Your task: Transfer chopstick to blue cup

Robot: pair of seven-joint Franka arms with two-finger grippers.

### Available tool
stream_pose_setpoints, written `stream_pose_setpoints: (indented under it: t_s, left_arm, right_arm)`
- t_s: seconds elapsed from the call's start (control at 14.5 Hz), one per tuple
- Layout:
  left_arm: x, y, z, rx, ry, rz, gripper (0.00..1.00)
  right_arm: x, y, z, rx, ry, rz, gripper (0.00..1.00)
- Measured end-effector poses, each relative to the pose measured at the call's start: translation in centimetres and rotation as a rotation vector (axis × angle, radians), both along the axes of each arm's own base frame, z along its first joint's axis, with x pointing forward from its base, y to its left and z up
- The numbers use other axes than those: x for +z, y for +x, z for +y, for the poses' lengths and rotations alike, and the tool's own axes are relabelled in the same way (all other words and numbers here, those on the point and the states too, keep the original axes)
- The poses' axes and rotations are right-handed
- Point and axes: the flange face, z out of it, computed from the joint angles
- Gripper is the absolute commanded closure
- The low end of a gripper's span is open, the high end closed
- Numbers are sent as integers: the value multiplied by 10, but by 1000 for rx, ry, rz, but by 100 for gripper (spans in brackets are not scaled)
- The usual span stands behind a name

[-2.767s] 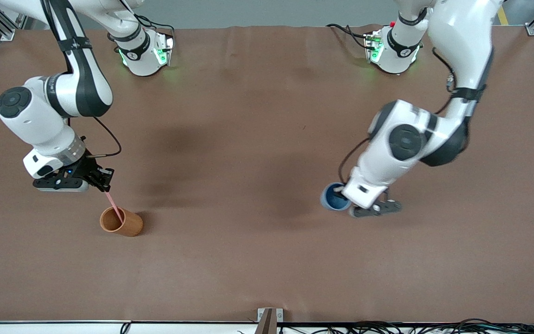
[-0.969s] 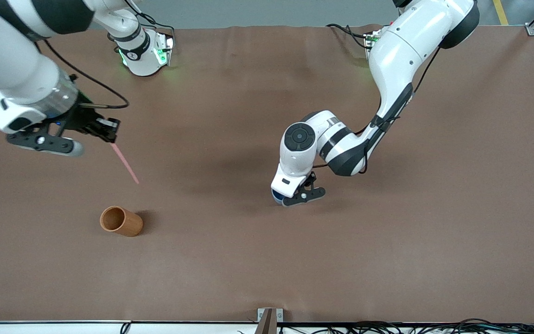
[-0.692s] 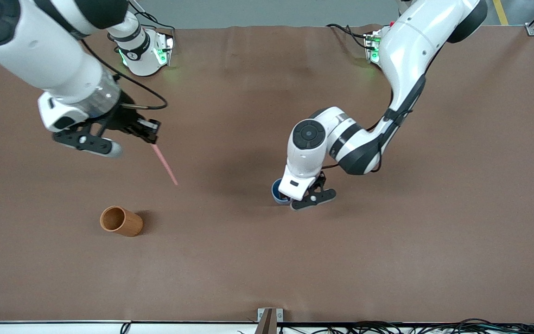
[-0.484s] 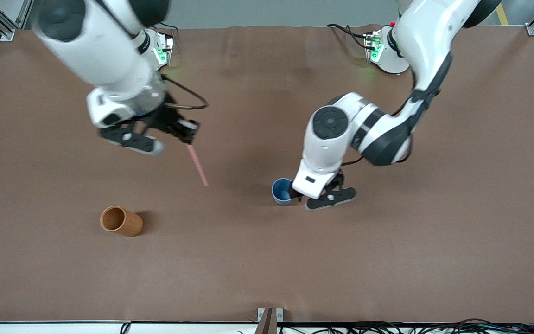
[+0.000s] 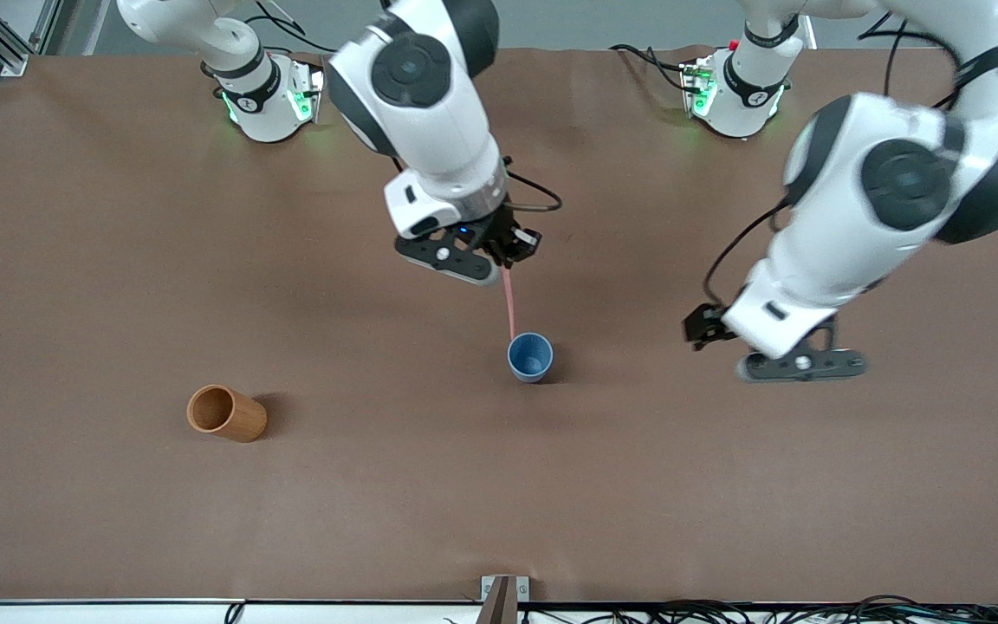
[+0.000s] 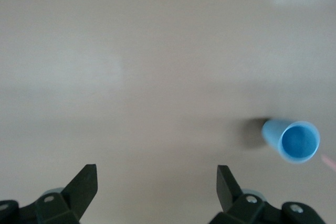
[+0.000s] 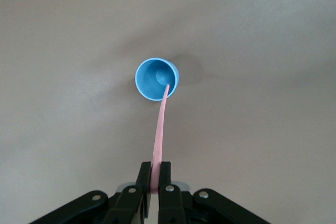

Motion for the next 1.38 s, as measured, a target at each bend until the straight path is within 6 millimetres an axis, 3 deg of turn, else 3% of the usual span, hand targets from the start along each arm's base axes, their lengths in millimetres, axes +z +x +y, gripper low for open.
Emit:
stream_pose_setpoints:
  t_s: [0.35,0.55,0.9,1.18,1.31,1.38]
  left_arm:
    - [83,-38,71,-99,1,9,0]
    - [119,-62,88,-86,-1,-12,0]
    - [119,-67,82,-90,-1,-4,0]
    - [118,-66,84,-89,-1,-2,0]
    - [118,-66,86,-84,-1,-2,0]
    - [118,-66,87,-82,-1,-2,0]
  right_arm:
    - [-12,0,9,5,2,5,99]
    - [-15,-3,17,6,16,7,98]
    - [-29,-1,23,2,31,9,95]
    - [-53,3,27,-4,24,14,79]
    - [-61,8,27,-14,38,-7,65]
    - [-61,10,26,-19,42,-14,47]
